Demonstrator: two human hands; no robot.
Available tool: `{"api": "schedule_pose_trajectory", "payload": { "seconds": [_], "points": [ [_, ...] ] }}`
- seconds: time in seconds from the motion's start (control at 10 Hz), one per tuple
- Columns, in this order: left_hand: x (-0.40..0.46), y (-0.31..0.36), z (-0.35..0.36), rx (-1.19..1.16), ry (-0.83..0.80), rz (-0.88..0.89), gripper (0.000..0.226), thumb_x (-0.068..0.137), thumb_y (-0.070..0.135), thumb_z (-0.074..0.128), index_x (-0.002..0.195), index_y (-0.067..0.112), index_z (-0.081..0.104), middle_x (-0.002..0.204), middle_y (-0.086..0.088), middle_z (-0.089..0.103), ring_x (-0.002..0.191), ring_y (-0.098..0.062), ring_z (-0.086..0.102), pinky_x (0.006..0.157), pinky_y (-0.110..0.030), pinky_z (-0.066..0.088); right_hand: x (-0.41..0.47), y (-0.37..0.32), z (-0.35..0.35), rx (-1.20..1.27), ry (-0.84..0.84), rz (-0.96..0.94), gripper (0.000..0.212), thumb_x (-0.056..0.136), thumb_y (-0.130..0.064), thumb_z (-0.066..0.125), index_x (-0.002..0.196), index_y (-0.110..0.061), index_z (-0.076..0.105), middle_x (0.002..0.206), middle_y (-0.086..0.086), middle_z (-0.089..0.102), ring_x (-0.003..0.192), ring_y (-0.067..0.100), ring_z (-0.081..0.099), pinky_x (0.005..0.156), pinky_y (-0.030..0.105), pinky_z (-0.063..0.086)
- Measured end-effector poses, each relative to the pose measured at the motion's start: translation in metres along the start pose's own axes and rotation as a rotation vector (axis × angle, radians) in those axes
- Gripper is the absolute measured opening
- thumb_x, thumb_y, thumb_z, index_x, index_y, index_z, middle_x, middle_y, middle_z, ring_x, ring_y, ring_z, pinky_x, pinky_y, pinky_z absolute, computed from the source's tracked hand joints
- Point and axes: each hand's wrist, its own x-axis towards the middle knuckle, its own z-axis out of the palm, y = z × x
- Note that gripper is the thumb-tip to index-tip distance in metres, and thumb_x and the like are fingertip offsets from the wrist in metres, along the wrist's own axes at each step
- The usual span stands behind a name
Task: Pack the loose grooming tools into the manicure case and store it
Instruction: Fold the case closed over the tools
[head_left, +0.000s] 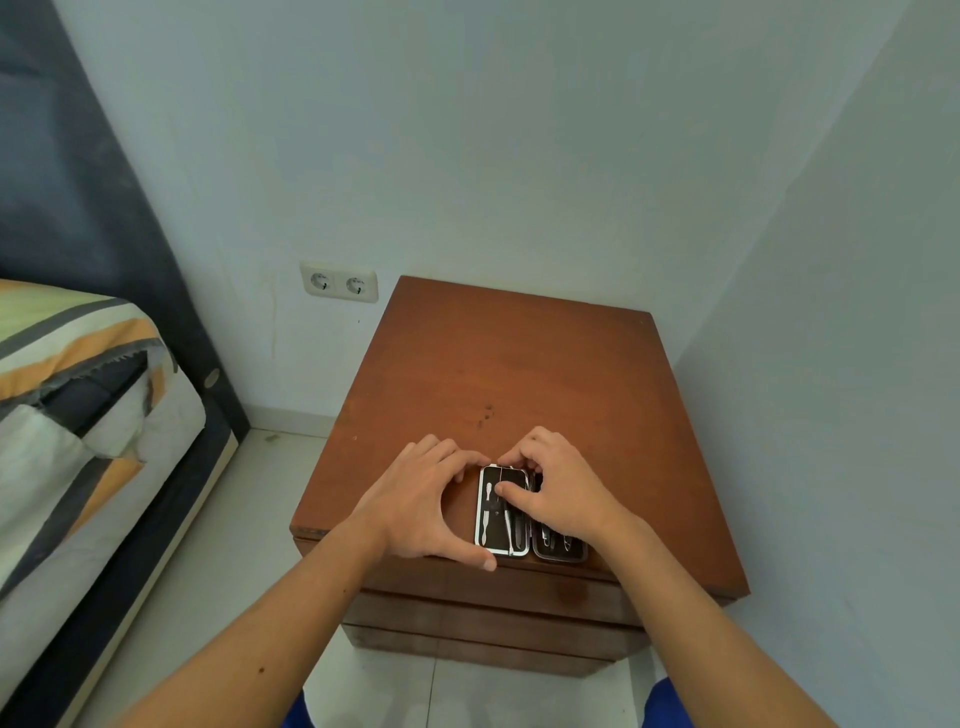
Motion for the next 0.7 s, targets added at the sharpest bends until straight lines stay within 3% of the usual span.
{"api": "schedule_pose_trajectory", "payload": {
  "seconds": [0.3,0.7],
  "points": [
    [0.0,0.0,0.001,0.009,-0.003,-0.006,0.116,0.05,0.103,0.067,0.145,0.039,0.05,0.107,0.021,0.045,0.098,-0.004,0.04,0.091,-0.024,0.035,-0.019,-0.001,0.0,-0.085,-0.037,-0.06,0.07,0.083,-0.061,0.074,0.143,-0.028,0.06,0.123,-0.016,0.044,0.118,0.007,0.041,0.105,0.024,0.041],
    [0.001,0.0,0.0,0.011,0.0,-0.008,0.114,0.051,0.104,0.067,0.144,0.039,0.051,0.106,0.022,0.044,0.097,-0.003,0.04,0.089,-0.023,0.034,-0.016,0.004,-0.001,-0.065,-0.018,-0.098,0.06,0.089,-0.063,0.07,0.139,-0.029,0.063,0.121,-0.015,0.049,0.115,0.009,0.046,0.104,0.026,0.043]
  ]
}}
